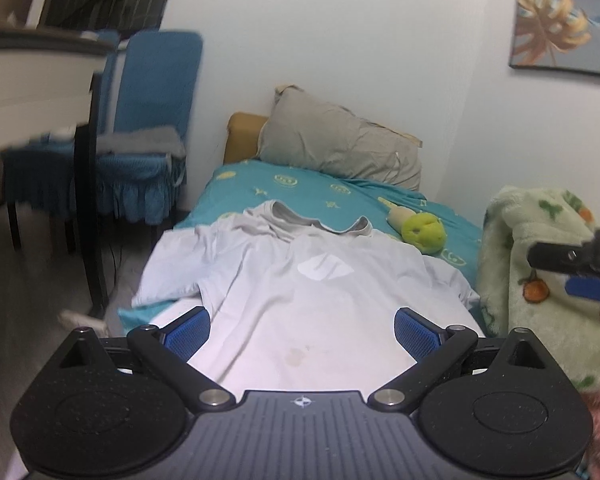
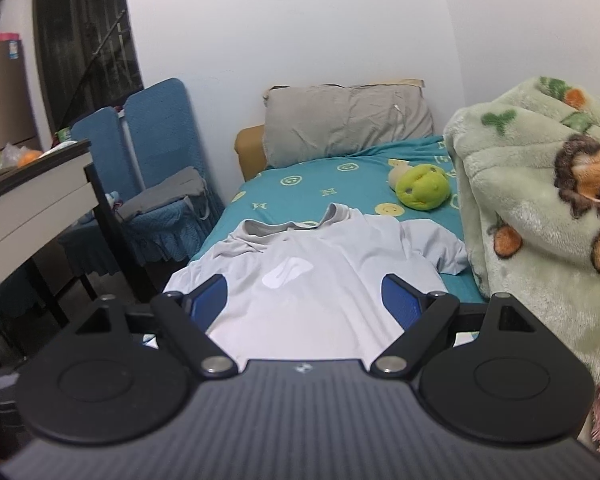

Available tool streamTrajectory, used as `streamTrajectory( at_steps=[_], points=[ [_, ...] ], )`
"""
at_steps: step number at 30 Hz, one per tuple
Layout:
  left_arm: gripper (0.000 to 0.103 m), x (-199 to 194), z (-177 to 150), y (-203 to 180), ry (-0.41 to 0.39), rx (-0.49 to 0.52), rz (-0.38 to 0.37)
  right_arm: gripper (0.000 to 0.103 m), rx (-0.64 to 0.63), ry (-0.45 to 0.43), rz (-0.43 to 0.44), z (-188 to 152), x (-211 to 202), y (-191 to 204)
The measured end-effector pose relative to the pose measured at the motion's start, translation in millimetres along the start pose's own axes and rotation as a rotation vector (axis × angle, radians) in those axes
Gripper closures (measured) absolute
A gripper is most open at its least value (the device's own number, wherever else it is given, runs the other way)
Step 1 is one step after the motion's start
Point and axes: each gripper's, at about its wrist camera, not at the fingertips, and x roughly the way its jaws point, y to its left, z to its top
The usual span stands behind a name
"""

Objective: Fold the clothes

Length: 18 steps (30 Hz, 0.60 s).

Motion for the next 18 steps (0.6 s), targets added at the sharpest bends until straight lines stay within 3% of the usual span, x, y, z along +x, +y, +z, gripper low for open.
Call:
streamTrajectory(
  at_steps=[6, 10, 15, 18],
  points=[
    [0.005, 45.3, 10.9, 44.2, 0.119, -0.205, 0.125, 0.018, 0.098, 0.037, -0.033, -1.1, 8.7, -15.9],
    [0.012, 86.7, 27.1, 100.9, 0.192, -0.38, 0.228, 0.018, 0.154, 0.075, -0.021, -2.9, 17.8, -22.8],
    [0.016, 143.1, 32.1, 185.1, 0.195, -0.732, 0.236, 0.018, 0.196, 0.113, -0.027, -2.8, 43.7, -31.7],
    [0.017, 182.3, 34.5, 216.4, 0.188, -0.767, 0.261, 0.018, 0.238, 0.146, -0.031, -4.0, 64.5, -41.9]
  ],
)
